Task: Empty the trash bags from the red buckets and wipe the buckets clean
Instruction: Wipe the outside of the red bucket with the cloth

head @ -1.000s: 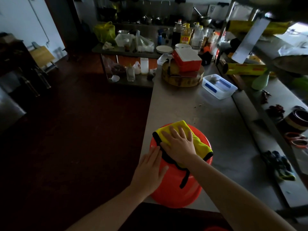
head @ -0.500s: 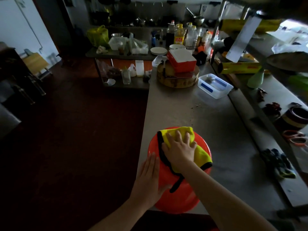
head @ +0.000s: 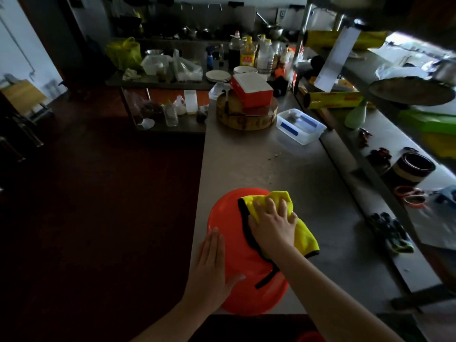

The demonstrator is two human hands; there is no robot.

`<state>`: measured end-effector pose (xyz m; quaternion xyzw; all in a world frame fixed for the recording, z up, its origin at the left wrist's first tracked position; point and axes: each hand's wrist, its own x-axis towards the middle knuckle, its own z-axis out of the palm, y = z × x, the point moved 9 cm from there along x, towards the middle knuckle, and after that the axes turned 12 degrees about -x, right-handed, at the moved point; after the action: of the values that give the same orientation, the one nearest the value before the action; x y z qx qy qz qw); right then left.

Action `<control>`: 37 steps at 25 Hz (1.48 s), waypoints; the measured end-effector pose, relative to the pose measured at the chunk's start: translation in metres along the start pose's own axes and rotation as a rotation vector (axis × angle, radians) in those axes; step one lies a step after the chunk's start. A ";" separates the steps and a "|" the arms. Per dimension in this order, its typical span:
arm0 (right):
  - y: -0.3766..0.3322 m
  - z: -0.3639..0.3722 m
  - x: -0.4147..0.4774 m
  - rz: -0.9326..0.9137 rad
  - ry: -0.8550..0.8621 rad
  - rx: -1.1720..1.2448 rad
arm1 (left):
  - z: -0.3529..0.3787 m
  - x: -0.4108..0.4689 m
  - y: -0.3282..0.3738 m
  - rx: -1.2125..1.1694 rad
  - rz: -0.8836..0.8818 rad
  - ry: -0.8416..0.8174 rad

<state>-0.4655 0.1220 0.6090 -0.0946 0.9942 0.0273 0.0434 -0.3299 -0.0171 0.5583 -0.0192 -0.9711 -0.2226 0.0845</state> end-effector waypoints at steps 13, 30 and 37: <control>0.033 0.000 -0.012 0.038 0.024 -0.075 | 0.003 -0.002 -0.002 0.016 -0.048 -0.025; 0.016 -0.001 -0.046 0.043 0.009 -0.033 | 0.003 -0.003 -0.003 0.019 -0.063 -0.039; -0.035 0.000 -0.078 -0.195 0.018 0.023 | 0.005 -0.003 -0.003 0.063 -0.051 -0.042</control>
<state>-0.3824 0.1025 0.6146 -0.1905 0.9809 0.0105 0.0379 -0.3275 -0.0174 0.5526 0.0035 -0.9793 -0.1933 0.0591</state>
